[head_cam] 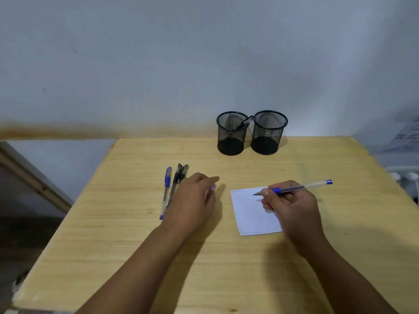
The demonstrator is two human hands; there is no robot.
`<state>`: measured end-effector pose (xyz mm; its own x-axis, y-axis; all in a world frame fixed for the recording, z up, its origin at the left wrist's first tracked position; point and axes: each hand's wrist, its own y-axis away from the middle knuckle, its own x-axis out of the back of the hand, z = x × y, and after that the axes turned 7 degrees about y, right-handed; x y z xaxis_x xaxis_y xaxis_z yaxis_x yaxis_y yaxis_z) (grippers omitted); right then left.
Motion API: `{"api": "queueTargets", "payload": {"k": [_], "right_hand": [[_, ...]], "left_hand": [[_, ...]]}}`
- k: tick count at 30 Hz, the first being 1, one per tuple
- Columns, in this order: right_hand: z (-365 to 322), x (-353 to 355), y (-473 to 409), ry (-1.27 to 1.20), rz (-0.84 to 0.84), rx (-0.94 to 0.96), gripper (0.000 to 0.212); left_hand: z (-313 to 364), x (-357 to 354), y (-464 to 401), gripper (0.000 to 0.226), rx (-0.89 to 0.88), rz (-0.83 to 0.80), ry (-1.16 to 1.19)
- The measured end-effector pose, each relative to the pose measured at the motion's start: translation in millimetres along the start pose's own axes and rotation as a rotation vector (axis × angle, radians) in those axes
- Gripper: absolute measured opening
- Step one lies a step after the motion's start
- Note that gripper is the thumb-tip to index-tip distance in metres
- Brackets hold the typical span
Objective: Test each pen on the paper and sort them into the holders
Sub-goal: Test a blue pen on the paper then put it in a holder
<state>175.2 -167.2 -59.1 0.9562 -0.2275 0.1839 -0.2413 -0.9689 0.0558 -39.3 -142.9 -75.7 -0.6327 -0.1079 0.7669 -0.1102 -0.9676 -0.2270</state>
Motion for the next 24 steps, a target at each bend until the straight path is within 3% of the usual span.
{"api": "queueTargets", "payload": {"k": [5,9,14,16,19,24], "right_hand": [[-4,7,10,-0.018,0.006,0.011,0.005],[-7,12,14,-0.041,0.012,0.013,0.005],[-11,17,21,-0.071,0.008,0.022,0.005],[-15,18,22,-0.076,0.004,0.037,0.007],[-20,18,27,-0.113,-0.018,0.075,0.011],[-30,18,32,-0.164,-0.035,0.140,0.013]], "left_hand": [[5,7,-21,0.039,0.245,-0.127,-0.062],[6,1,-28,0.025,0.248,-0.174,-0.158],[17,9,-28,0.018,0.302,-0.149,-0.113],[26,16,-25,0.011,0.337,-0.106,0.051],[41,28,-17,0.008,0.426,-0.061,0.538],[54,38,4,0.015,0.556,-0.134,1.070]]}}
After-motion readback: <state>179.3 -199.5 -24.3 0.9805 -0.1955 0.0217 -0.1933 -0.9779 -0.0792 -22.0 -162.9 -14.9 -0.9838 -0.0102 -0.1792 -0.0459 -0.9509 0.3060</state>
